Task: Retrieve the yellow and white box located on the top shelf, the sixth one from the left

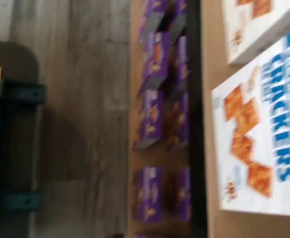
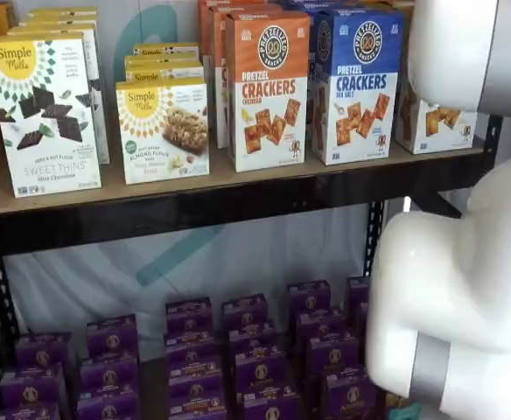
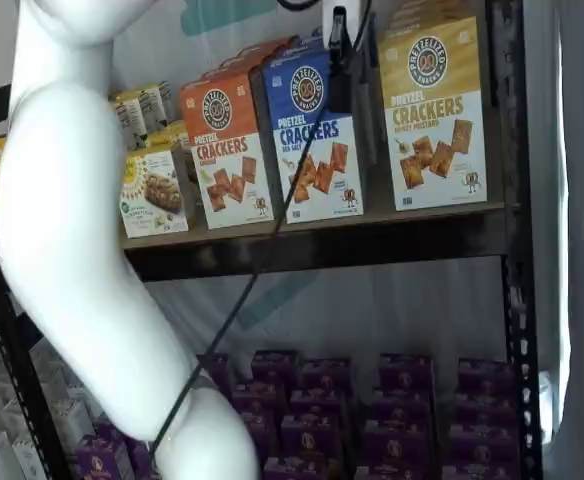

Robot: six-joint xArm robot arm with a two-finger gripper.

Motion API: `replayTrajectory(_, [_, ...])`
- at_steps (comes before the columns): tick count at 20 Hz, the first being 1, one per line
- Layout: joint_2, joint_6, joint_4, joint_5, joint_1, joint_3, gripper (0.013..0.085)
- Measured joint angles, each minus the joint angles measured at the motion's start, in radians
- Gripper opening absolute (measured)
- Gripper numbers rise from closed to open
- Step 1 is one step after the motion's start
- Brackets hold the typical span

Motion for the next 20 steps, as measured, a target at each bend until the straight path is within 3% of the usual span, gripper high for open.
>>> replayTrajectory(3, [-0.015,0.010,0.127,-0.046,-0.050,0.008,0.0850])
replayTrajectory(5, [-0.029,0.014,0.176,-0.086,-0.065,0.022,0.0850])
replayTrajectory(7, [-0.067,0.002,0.219,-0.183,-0.071,0.074,0.0850])
replayTrajectory(10, [-0.084,-0.019,0.224,-0.270,-0.062,0.107,0.0850])
replayTrajectory(16, [0.015,-0.048,0.171,-0.261,-0.065,0.015,0.0850])
replayTrajectory(20, [0.081,-0.067,0.166,-0.267,-0.076,-0.043,0.0850])
